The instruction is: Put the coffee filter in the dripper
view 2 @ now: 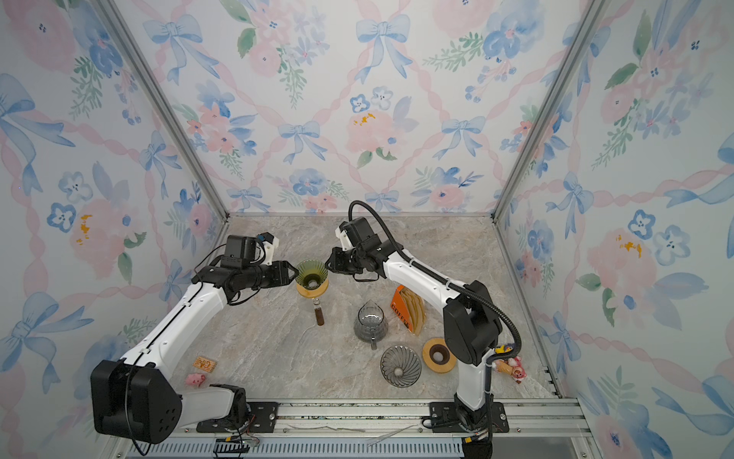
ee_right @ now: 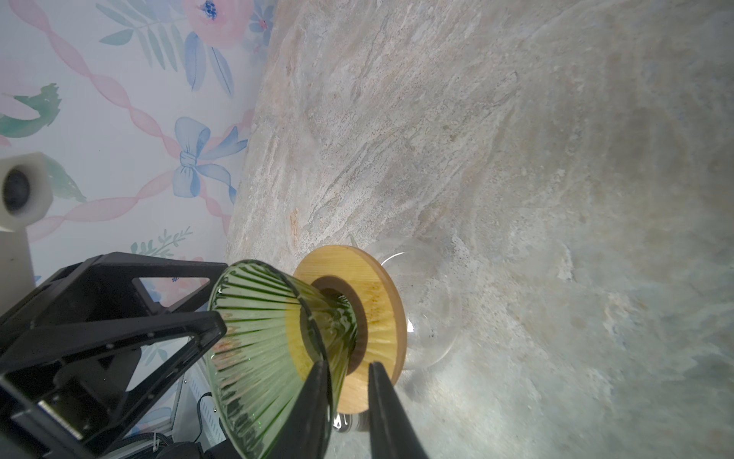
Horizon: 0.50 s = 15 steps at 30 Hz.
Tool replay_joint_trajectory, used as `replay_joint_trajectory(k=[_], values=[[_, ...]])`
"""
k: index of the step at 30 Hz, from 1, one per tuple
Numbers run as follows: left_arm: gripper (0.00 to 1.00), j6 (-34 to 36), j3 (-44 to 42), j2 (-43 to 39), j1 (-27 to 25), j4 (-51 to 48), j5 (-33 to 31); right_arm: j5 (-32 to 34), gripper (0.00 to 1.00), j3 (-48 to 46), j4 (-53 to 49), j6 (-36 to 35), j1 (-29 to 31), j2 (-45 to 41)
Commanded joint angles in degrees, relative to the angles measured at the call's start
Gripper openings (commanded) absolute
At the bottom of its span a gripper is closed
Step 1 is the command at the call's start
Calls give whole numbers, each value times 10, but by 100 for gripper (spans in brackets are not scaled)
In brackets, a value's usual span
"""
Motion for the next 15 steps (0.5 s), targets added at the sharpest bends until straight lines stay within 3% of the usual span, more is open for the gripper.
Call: replay_joint_trajectory(k=[1, 15], values=[[54, 1, 2, 3, 7, 7, -8, -2, 20, 25, -10, -3, 6, 15], [51, 5, -8, 4, 21, 14, 7, 7, 16, 55, -25, -4, 17, 24]])
